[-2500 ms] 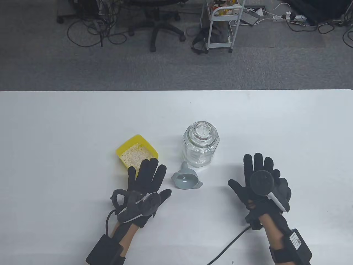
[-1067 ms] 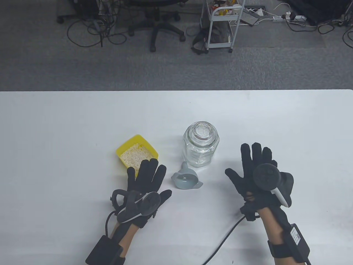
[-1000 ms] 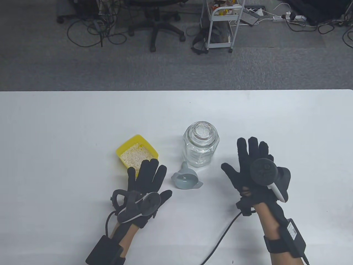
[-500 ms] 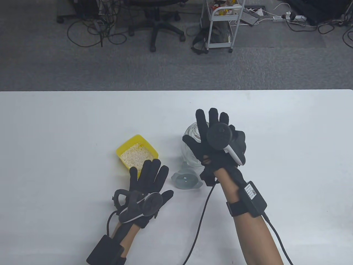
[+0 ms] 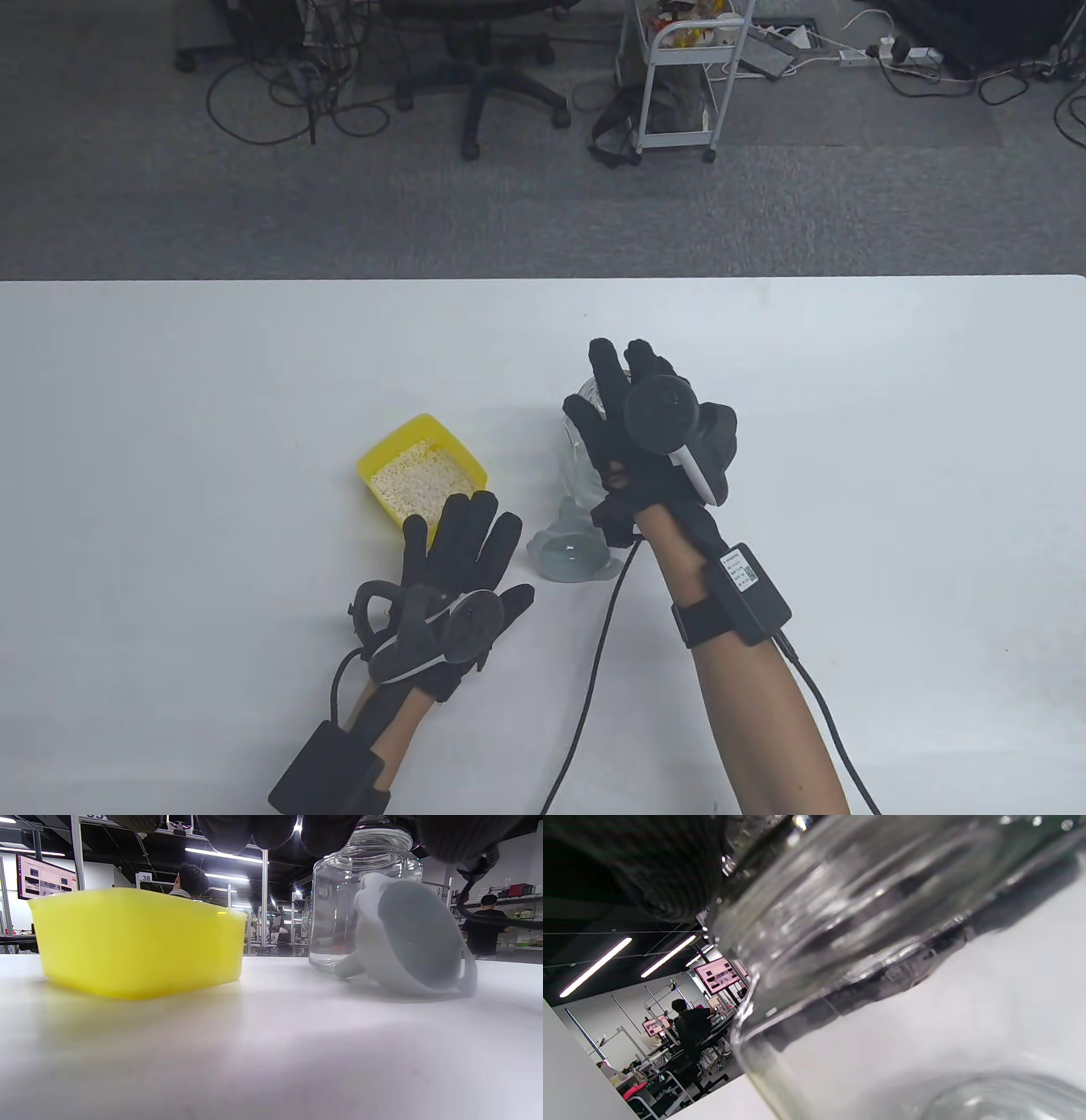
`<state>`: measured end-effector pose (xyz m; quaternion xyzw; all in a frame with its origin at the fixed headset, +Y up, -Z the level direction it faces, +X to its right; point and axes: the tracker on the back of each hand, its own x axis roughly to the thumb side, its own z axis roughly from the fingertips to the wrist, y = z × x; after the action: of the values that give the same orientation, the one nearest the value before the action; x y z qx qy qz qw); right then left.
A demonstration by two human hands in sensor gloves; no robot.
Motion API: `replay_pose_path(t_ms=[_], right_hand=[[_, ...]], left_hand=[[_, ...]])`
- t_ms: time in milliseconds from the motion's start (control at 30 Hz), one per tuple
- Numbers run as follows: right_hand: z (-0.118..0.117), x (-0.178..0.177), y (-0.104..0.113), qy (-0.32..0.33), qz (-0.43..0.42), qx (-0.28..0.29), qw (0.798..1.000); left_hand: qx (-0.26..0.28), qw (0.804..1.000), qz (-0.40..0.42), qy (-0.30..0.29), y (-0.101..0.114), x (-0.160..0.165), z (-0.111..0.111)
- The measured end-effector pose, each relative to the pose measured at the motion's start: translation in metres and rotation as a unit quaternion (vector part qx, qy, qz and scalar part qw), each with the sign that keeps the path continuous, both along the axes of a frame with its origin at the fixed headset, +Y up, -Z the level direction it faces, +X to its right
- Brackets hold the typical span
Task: Transfer rice through funnel into glass jar
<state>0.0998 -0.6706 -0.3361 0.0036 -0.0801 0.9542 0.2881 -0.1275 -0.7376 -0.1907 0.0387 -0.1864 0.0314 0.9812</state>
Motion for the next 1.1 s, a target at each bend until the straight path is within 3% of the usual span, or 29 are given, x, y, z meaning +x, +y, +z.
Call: replay_pose_path(t_ms=[533, 867, 1100], right_hand=[[0.004, 0.006, 0.006, 0.004, -0.021, 0.042, 0.999], [0.016, 0.020, 0.044, 0.012, -0.029, 0.076, 0.997], [0.044, 0.063, 0.060, 0.004, -0.031, 0.095, 0.995]], left_hand=[[0.001, 1.000, 0.001, 0.002, 0.000, 0.000, -0.001], [0.003, 1.000, 0.000, 0.004, 0.000, -0.001, -0.001], [0.006, 1.000, 0.001, 0.003, 0.001, -0.002, 0.000]])
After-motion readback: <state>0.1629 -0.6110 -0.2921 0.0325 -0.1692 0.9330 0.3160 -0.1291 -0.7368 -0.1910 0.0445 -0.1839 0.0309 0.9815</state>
